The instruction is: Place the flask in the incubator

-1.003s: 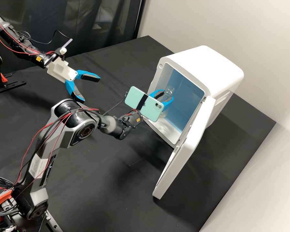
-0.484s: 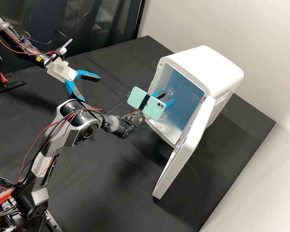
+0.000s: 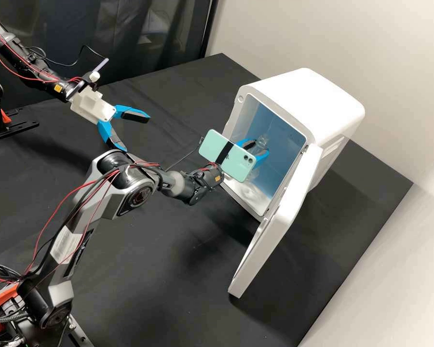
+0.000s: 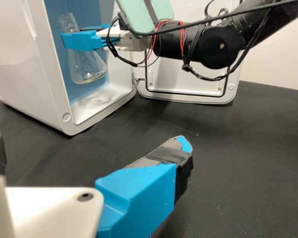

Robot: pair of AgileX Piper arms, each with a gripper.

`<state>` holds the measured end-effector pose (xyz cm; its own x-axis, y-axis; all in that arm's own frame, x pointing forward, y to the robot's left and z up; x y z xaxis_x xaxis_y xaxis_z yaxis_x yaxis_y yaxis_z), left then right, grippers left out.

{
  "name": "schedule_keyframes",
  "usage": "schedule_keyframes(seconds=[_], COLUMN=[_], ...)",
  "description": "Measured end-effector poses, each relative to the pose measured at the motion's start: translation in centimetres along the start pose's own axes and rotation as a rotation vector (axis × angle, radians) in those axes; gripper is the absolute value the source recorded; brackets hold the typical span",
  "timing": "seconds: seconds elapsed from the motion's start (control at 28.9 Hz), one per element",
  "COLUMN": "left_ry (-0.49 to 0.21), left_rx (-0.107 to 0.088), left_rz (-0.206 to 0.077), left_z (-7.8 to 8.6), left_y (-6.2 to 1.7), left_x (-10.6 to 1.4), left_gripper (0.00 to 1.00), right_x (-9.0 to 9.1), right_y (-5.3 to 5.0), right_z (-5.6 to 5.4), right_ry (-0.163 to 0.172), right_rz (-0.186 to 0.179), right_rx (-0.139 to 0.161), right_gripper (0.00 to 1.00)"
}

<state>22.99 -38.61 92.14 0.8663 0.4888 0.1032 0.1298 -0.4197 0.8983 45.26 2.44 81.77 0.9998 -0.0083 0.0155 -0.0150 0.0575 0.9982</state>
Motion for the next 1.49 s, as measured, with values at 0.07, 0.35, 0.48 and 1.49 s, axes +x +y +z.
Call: schedule_keyframes(seconds=[0.07, 0.35, 0.48, 1.49], left_ry=[0.000, 0.000, 0.000, -0.001], left_rx=[0.000, 0.000, 0.000, 0.010], left_rz=[0.000, 0.000, 0.000, -0.006], left_z=[0.0, 0.0, 0.0, 0.0], left_y=[0.00, 0.00, 0.00, -0.10], left_x=[0.0, 0.0, 0.0, 0.1], left_gripper=[1.00, 1.00, 1.00, 1.00], right_x=[0.1, 1.1, 1.6, 5.9], right_y=[-0.2, -0.3, -0.2, -1.2], right_z=[0.3, 1.1, 1.0, 0.8], right_ry=[-0.011, -0.042, -0.046, -0.101], right_rz=[-0.008, -0.018, -0.021, -0.068], right_rx=[-0.004, -0.017, -0.031, -0.066], right_gripper=[0.00, 0.00, 0.00, 0.00])
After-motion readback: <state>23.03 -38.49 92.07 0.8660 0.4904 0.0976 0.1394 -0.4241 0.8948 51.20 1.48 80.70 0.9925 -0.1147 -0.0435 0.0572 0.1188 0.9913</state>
